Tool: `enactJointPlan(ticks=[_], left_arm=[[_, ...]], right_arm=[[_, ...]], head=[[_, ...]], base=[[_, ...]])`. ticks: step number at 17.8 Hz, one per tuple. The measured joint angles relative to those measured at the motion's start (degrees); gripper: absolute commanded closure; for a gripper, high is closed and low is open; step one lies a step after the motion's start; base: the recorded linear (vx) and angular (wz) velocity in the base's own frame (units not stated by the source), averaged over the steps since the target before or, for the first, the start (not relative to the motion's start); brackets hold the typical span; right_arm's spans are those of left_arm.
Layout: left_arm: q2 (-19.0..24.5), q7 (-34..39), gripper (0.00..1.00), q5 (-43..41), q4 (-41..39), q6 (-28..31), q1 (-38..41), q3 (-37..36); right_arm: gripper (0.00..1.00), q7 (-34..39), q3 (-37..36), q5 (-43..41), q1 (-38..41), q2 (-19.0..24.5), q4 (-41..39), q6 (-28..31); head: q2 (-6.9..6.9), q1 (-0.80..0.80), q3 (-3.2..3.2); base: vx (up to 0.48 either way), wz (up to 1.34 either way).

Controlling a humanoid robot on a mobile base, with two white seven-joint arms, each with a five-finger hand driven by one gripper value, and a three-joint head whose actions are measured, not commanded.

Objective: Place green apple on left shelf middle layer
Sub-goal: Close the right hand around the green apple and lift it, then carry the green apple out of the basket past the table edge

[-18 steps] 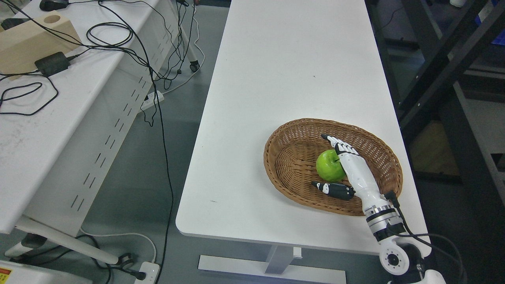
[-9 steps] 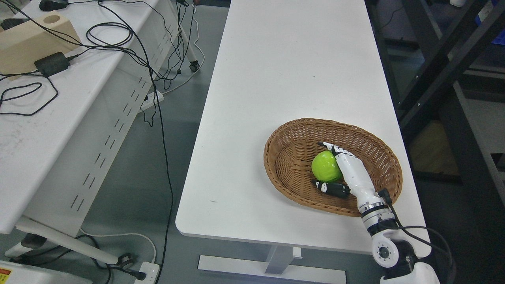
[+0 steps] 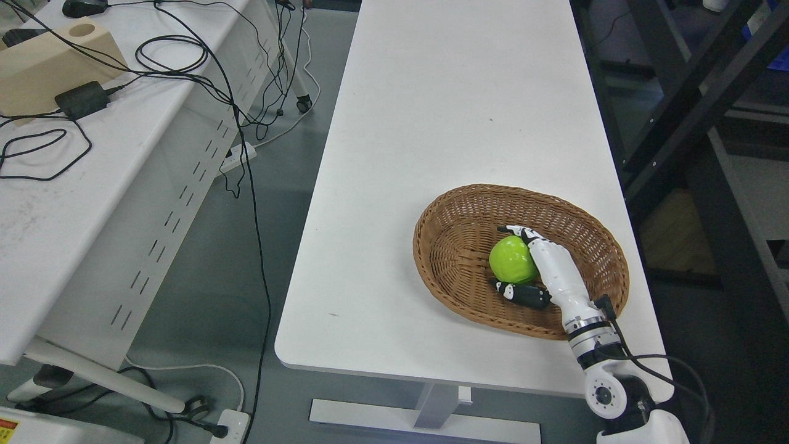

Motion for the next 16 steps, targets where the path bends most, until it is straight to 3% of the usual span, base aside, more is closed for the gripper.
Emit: enactJointPlan(ticks=[8,16], left_arm=[[0.00,0.00,0.00,0.00,0.00,0.04,-0.01,0.00],[0.00,-0.01,0.00,0.00,0.00,0.30,-0.01,0.00]], right_arm=[[1.00,-7.90,-4.85,-7.74,-0.02,0.68,-4.60,-7.19],[0.99,-9.17,-9.38,-11.34,2.22,2.75,-7.95,-10.06]], head=[[0.00,0.00,0.00],[0.00,0.00,0.00]], base=[[0.000,0.00],[-0.012,0.00]])
